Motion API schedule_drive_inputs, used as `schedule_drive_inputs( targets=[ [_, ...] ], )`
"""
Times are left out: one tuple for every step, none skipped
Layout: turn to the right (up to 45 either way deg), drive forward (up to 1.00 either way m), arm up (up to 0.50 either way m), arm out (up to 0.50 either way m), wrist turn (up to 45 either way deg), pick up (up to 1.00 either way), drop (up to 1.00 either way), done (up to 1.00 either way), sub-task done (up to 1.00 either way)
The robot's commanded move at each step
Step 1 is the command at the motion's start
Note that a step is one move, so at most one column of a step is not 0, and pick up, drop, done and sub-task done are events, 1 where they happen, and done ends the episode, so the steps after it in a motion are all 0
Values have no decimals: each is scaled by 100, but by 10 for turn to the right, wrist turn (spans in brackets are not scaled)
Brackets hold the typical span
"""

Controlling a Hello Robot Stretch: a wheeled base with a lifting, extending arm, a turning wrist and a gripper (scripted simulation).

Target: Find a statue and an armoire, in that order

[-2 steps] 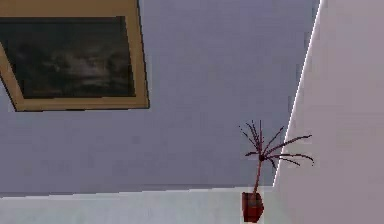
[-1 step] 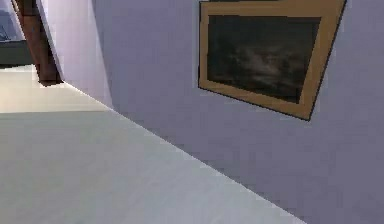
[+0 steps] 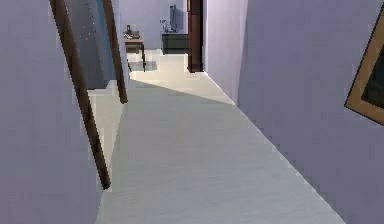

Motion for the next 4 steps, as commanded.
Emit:
schedule_drive_inputs(
  targets=[
    [0, 100, 0, 0, 0, 0, 0, 0, 0],
    [-30, 0, 0, 0, 0, 0, 0, 0, 0],
    [0, 80, 0, 0, 0, 0, 0, 0, 0],
    [-90, 0, 0, 0, 0, 0, 0, 0, 0]
  ],
)
